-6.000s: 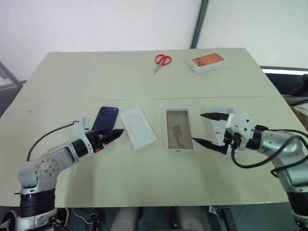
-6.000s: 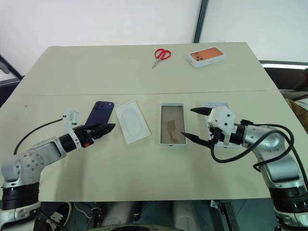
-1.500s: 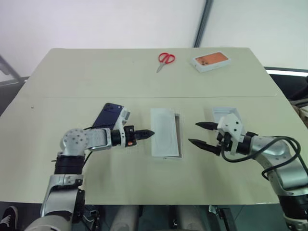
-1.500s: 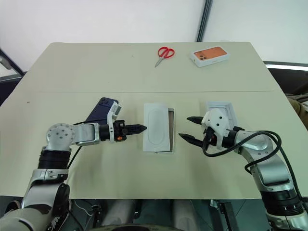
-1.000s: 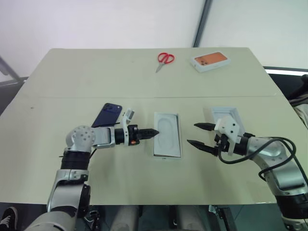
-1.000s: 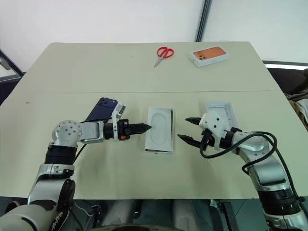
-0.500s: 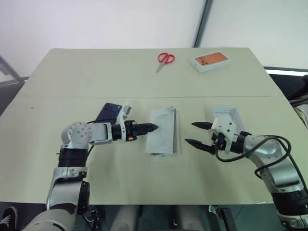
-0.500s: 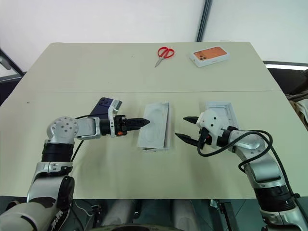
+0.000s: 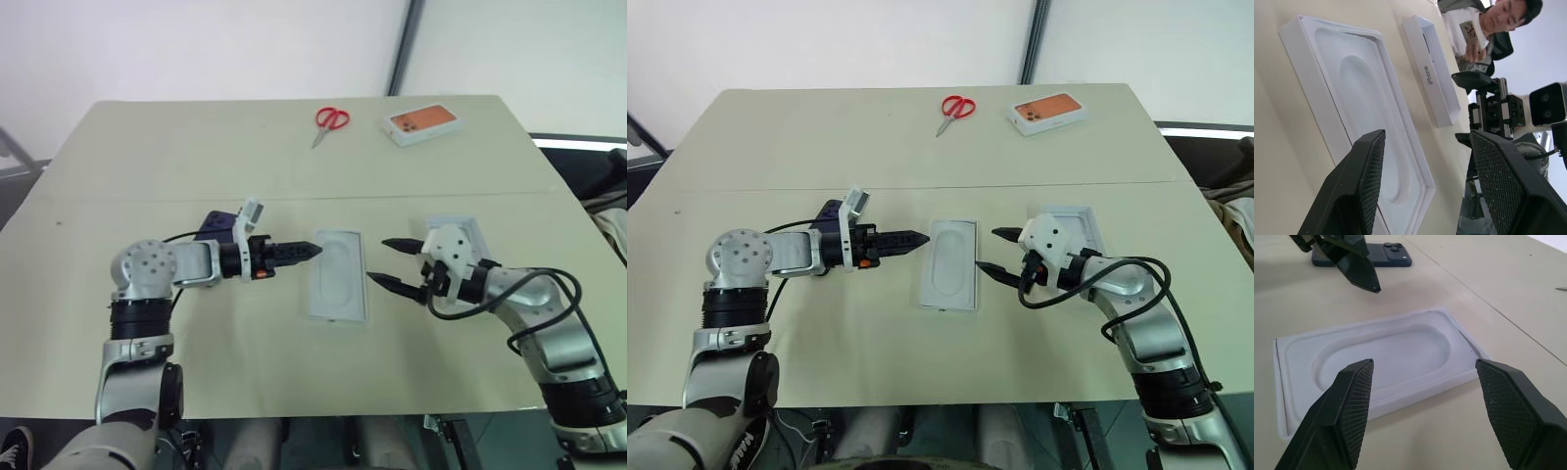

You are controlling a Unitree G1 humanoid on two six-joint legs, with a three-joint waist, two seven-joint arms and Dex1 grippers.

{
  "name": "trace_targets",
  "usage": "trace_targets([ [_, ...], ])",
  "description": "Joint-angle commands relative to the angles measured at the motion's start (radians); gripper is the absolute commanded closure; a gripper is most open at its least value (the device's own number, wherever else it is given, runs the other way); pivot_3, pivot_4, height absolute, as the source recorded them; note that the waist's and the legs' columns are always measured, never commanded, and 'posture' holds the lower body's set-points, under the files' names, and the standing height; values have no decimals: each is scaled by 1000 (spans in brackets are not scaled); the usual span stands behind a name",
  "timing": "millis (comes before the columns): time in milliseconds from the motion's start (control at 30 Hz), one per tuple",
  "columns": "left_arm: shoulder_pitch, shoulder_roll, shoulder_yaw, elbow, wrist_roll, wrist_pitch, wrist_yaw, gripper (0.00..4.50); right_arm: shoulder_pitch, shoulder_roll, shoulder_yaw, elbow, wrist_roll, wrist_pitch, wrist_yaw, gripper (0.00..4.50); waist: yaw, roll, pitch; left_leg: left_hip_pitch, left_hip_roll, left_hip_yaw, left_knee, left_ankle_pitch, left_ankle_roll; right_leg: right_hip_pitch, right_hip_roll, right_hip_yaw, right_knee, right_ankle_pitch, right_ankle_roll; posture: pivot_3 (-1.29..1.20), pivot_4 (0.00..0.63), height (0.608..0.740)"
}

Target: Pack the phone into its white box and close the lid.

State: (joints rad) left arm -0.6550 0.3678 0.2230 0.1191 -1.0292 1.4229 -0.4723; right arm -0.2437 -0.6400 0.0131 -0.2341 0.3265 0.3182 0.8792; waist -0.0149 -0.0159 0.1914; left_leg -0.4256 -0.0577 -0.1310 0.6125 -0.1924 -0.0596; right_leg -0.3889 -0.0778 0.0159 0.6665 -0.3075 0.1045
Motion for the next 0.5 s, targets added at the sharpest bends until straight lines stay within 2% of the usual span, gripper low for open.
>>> trace_targets([
  [33, 28, 70, -3, -69, 80, -173, -91, 1560, -35, 33, -9, -53, 36, 31, -31, 1252, -3, 0, 0, 0, 0, 0, 0, 0, 0, 0, 0, 0, 0, 0, 0, 0, 150, 740],
  [100, 39, 105, 10, -52, 111, -252, -137, 1542, -52, 67, 4, -74, 49, 68, -63, 1852, -3, 0, 0, 0, 1, 0, -1, 0, 0, -1, 0, 0, 0, 0, 0, 0, 150, 740],
  [267, 55, 173, 49, -5, 128, -307, -189, 1542, -99, 140, 120, -64, -62, 71, -146, 4313, 0, 0, 0, 0, 1, 0, -1, 0, -1, -1, 0, 0, 0, 0, -1, 0, 150, 740],
  [300, 65, 185, 42, -10, 138, -313, -201, 1542, -105, 157, 138, -59, -71, 70, -154, 4439, 1, 0, 0, 0, 0, 0, -2, 0, -1, -1, 0, 0, 0, 0, -1, 0, 150, 740],
  [433, 102, 203, 41, -24, 152, -326, -213, 1542, -149, 182, 258, 16, -213, 47, -200, 4439, 0, 0, 0, 0, 0, 0, -2, 0, 0, -1, -1, 0, 0, 0, -1, 0, 150, 740],
  [500, 109, 203, 41, -30, 155, -328, -217, 1542, -157, 189, 274, 32, -233, 46, -206, 4439, 2, 0, 0, 0, 0, -1, -2, 0, -1, -1, 0, 0, 0, 0, -1, 0, 150, 740],
])
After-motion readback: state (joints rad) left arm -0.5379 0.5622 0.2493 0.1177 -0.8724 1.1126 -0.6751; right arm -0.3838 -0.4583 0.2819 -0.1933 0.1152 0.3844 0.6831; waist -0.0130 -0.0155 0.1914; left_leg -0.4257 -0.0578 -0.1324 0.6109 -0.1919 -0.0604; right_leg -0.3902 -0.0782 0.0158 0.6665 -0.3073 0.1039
